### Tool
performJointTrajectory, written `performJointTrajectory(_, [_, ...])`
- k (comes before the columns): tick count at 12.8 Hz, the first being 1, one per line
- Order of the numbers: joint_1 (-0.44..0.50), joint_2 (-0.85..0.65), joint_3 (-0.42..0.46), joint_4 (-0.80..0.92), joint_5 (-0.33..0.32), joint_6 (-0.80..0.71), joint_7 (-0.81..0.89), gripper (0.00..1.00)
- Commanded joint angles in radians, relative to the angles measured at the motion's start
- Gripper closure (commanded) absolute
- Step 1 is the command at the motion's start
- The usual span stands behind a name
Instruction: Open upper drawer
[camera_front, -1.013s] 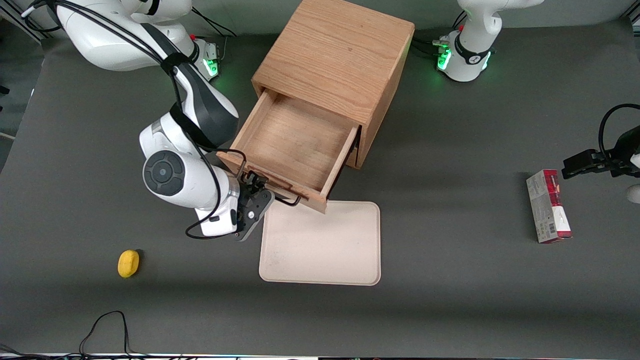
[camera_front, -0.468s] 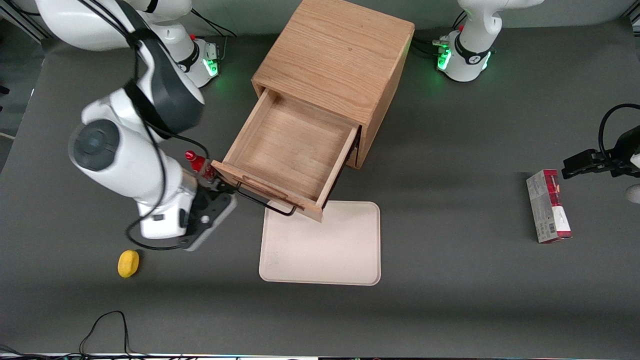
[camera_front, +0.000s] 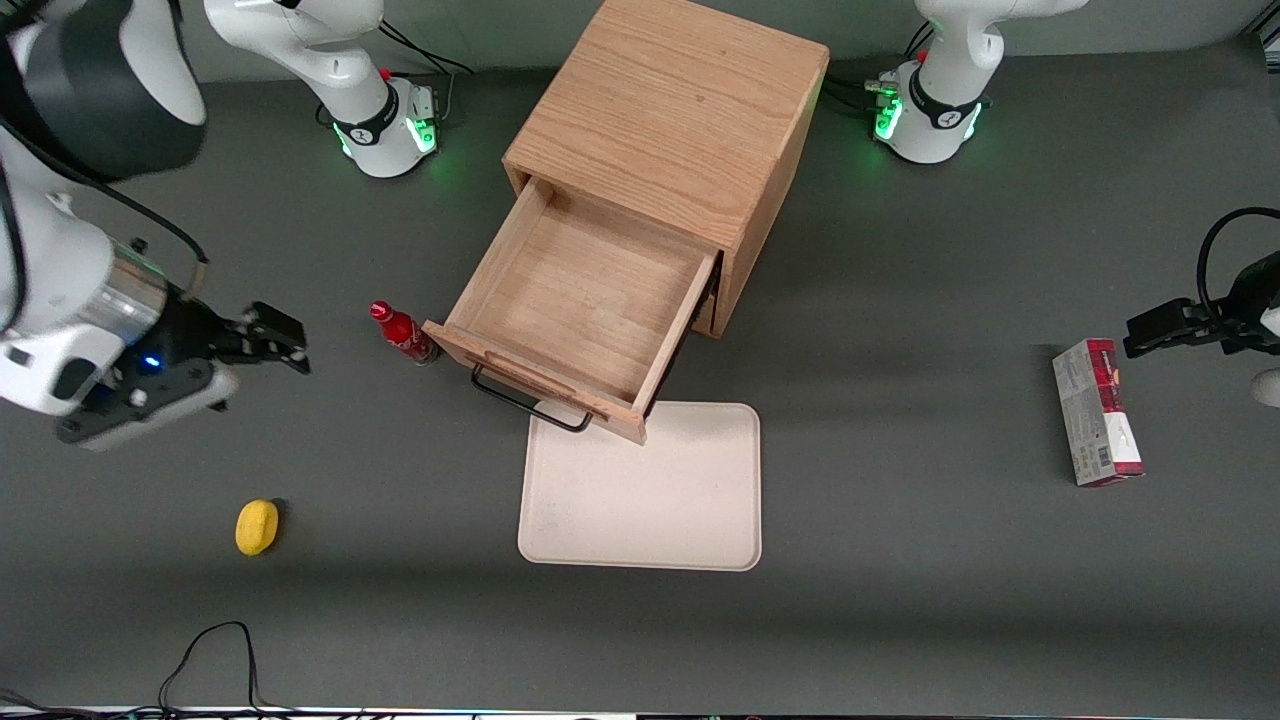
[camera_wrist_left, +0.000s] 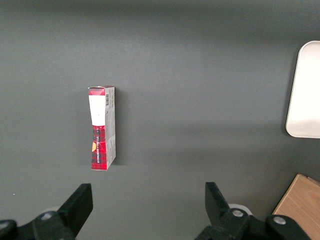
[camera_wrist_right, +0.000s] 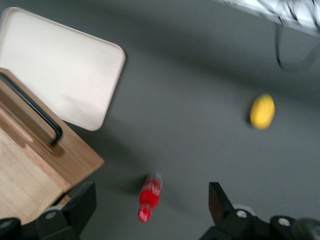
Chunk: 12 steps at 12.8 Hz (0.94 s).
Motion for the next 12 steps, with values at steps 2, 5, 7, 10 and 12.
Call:
performJointTrajectory(2, [0.008, -0.308, -0.047, -0.370, 0.012, 0.029, 0.174, 0.00])
performJointTrajectory(5, [-0.006, -0.408, -0.048, -0.470, 0.011, 0.038, 0.174, 0.00])
performJointTrajectory(7, [-0.009, -0.402, -0.050, -0.461, -0.005, 0.031, 0.174, 0.00])
performJointTrajectory(10, [-0.009, -0.366, -0.073, -0.443, -0.006, 0.040, 0.174, 0.00])
performJointTrajectory(12, [-0.009, -0.346, -0.073, -0.415, -0.008, 0.035, 0.173, 0.00])
